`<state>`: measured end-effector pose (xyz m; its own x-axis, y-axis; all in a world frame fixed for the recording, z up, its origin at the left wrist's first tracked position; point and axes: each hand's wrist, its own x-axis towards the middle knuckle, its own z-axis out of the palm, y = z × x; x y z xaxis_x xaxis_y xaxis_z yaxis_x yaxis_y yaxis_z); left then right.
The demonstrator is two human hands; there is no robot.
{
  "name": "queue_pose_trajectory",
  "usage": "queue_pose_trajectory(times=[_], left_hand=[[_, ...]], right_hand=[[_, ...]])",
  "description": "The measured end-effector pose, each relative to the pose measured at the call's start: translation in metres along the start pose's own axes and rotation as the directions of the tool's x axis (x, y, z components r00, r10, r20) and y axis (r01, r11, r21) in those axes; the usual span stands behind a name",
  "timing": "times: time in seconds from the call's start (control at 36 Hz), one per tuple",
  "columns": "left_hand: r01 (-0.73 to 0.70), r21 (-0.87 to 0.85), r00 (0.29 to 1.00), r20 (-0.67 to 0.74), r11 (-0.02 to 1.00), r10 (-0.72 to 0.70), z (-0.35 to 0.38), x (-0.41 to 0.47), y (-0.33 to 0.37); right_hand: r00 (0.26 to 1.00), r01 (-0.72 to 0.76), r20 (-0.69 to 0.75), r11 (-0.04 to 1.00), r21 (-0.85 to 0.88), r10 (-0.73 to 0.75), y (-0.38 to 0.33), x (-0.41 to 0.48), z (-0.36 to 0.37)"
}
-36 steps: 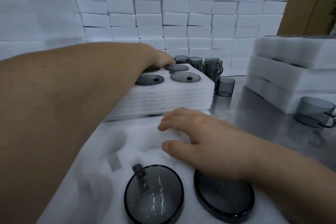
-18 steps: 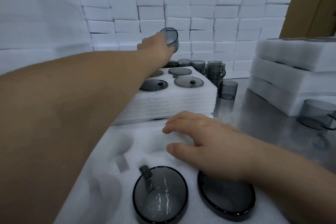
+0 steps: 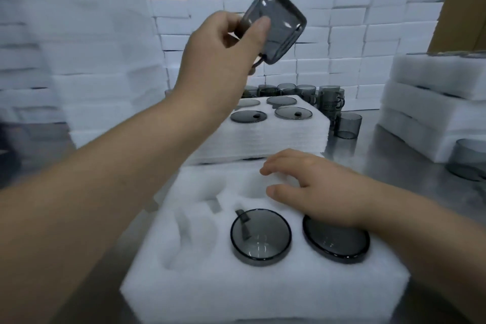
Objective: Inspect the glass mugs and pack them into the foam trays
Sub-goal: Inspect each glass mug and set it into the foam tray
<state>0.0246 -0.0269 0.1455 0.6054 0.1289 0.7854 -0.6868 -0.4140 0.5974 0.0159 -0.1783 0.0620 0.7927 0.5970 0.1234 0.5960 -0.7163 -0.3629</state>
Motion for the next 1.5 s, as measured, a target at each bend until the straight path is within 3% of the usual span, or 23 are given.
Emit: queue_pose_trajectory(times=[0.17,0.39,0.61,0.83,1.5], left_hand=[[0.160,-0.203,0.981,0.139,0.966,-0.133,-0.024,-0.053,0.005],[0.408,-0.292,0.890,0.341,0.865,-0.304,-0.020,-0.087,-0.020],[0.372,-0.319,0.911,0.307,0.871,-0.277,-0.026,-0.090,-0.029],[0.334,-0.245,0.911,0.333,0.910,-0.244,-0.025,-0.093,-0.030],[0.322,-0.242,0.916,0.322,0.915,-0.238,-0.023,-0.094,-0.030]], right_hand=[[1.000,-0.003,-0.008,1.000,-0.019,0.003,-0.001,-0.002,-0.002],[0.997,-0.048,-0.049,0.996,0.077,0.052,0.000,-0.004,-0.002],[0.992,0.048,-0.122,0.979,0.198,-0.024,0.002,-0.005,0.000],[0.949,0.161,-0.295,0.975,0.152,-0.111,-0.002,-0.012,-0.002],[0.923,0.236,-0.346,0.957,0.169,-0.167,-0.002,-0.016,-0.003]])
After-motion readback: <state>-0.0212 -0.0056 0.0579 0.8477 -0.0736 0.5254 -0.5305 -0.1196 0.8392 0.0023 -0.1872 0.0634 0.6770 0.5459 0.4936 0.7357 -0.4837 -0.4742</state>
